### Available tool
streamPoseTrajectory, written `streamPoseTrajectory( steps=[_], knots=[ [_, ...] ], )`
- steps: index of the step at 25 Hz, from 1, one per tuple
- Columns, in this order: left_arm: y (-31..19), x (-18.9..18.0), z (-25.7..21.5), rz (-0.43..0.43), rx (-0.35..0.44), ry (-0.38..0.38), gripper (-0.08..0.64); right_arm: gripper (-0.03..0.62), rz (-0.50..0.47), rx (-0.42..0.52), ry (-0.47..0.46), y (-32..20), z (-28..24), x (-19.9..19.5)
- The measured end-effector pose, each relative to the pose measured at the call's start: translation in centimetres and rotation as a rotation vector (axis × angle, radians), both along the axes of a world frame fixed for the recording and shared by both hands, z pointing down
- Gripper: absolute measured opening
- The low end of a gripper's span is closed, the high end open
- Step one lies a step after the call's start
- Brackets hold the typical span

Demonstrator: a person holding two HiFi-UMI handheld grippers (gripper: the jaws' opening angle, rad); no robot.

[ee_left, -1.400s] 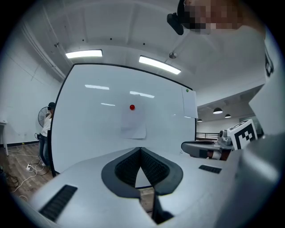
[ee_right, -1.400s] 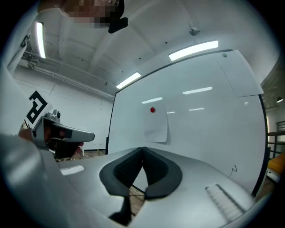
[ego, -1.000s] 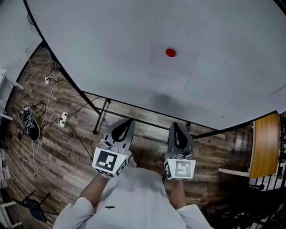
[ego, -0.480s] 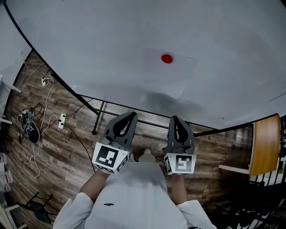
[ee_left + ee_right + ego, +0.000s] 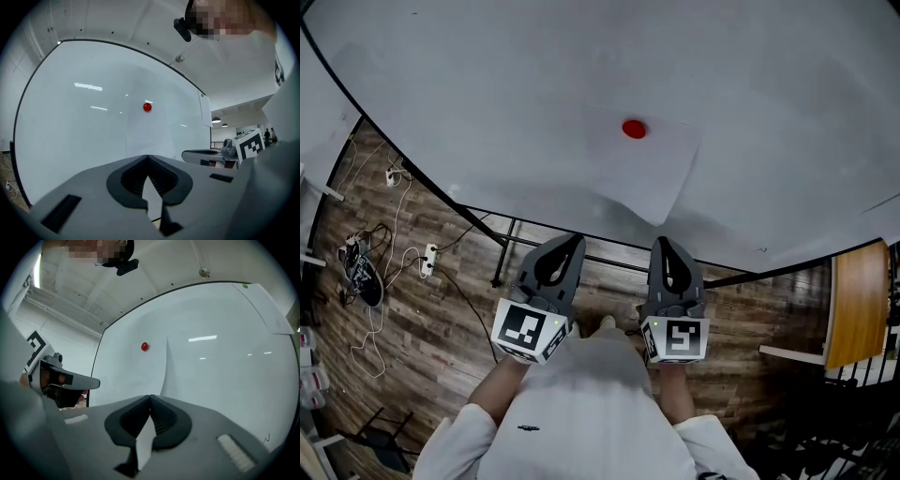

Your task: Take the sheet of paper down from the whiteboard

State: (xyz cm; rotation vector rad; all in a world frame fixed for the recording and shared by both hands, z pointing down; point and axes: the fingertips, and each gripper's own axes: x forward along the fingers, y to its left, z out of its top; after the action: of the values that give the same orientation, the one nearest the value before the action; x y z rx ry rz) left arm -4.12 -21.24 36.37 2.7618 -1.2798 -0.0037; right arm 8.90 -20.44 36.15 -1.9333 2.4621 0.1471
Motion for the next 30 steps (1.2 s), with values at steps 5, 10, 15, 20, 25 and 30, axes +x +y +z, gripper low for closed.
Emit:
streamPoseTrajectory(
  steps=[5,10,15,20,25,30],
  knots=[
    [-0.4,0.3,0.0,0.001,-0.01,-0.007,0.006,0.077,-0.034,-0.028,-0.057,-0.9,0.2,0.3],
    [-0.9,0.9,0.5,-0.007,-0.021,-0.019,0.006,0.142,-0.113,-0.04,-0.143,-1.7,0.4,0.0],
    [-1.1,0.7,0.9,-0.028,-0.033,-0.033,0.006,0.15,-0.155,-0.064,-0.147,-3.0,1.4,-0.2],
    [-1.4,-0.1,1.0,-0.06,-0.043,-0.039,0.006,0.137,-0.169,-0.072,-0.136,-3.6,1.6,-0.6],
    [-1.6,-0.8,1.0,-0.079,-0.042,-0.029,0.006,0.012,-0.153,-0.05,-0.085,-3.6,1.1,-1.0],
    [-1.8,-0.5,0.7,-0.071,-0.031,-0.024,0.006,0.011,-0.137,-0.055,-0.104,-3.8,0.9,-0.6]
  ],
)
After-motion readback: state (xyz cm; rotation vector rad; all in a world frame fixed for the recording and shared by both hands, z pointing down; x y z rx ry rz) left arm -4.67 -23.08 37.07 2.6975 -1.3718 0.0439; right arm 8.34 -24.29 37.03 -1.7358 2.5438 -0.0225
